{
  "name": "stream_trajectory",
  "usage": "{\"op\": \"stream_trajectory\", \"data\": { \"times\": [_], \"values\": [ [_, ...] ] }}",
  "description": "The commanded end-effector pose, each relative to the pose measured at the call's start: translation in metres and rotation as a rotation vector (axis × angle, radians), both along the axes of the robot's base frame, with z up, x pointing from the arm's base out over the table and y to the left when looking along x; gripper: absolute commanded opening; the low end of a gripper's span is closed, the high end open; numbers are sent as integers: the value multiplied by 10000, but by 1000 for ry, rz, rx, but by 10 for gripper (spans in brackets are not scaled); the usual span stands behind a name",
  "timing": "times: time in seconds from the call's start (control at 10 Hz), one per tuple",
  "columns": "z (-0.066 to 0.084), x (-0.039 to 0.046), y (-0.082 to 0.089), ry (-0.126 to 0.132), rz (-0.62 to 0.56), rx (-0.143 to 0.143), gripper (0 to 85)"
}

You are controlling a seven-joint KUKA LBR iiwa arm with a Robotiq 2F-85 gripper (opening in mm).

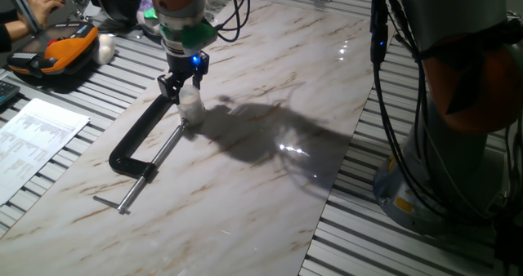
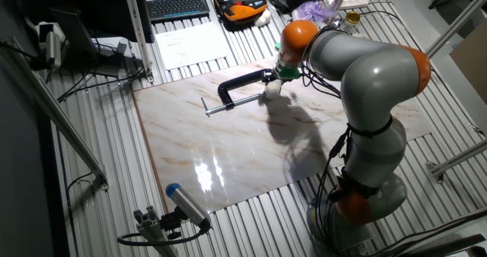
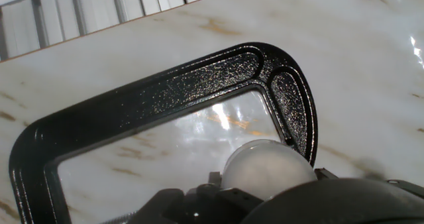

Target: Unscrew the lid from the jar

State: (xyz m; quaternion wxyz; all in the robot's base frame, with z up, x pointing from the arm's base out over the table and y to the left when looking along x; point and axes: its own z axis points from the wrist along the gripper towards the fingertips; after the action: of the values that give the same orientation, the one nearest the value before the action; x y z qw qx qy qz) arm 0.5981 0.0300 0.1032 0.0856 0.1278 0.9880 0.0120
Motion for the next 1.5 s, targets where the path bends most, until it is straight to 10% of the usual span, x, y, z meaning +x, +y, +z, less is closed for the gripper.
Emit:
{"op": "stream_trajectory", "data": {
  "times": [0.0, 0.6, 1.0, 1.2, 1.4],
  "values": [
    [43, 1, 12, 7, -2, 2, 0],
    [338, -19, 64, 24, 31, -28, 0],
    [343, -42, 4, -12, 127, 16, 0],
    [407, -49, -22, 28, 93, -22, 0],
    [378, -83, -92, 94, 67, 14, 0]
  ]
}}
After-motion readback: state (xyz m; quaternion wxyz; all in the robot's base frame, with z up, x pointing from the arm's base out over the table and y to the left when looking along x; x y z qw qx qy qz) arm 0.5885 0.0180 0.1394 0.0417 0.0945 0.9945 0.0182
